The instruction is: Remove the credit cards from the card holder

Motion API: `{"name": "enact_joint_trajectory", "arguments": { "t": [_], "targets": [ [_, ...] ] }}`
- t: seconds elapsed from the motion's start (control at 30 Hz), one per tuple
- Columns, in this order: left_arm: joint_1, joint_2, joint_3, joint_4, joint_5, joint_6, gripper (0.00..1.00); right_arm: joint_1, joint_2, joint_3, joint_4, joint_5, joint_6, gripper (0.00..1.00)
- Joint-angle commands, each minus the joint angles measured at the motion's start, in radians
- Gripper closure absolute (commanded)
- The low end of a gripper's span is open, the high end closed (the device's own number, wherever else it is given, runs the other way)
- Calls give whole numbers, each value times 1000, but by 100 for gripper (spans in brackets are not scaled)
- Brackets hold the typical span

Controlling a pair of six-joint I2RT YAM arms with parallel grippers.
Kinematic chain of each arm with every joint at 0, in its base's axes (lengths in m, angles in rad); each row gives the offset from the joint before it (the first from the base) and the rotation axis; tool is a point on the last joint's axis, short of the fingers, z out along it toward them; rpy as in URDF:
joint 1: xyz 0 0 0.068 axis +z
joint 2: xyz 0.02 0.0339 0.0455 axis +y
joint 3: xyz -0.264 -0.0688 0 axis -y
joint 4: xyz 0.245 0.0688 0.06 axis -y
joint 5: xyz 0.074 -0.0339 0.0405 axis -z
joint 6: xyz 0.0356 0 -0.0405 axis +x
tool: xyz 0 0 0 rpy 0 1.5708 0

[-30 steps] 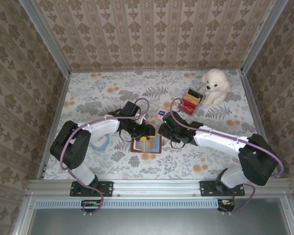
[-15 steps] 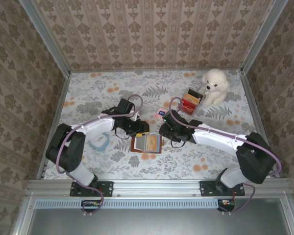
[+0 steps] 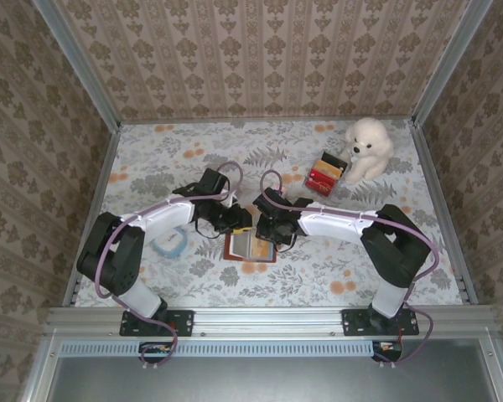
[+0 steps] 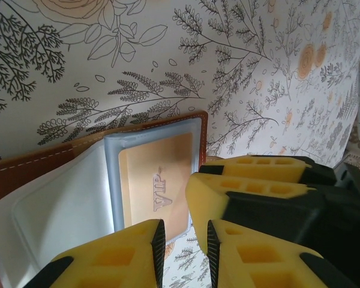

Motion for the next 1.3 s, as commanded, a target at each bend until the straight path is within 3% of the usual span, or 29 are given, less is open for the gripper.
{"name": "enact_joint_trajectory", "arguments": {
  "t": [0.0,0.4,0.63,1.27],
  "targets": [
    [-6,13,-9,-31,-15,17,73,4,19,24,-81,-8,14,74],
    [-39,59,-20,-37,-51,24,72,8,70,49,-95,-16,-4,72],
    [-38,86,-48,-48,-98,35,71,8,77,41,-72,-35,-12,78],
    [-22,125,-96,67,-9,3,83,8,109,42,-53,-58,-29,85]
  ]
}}
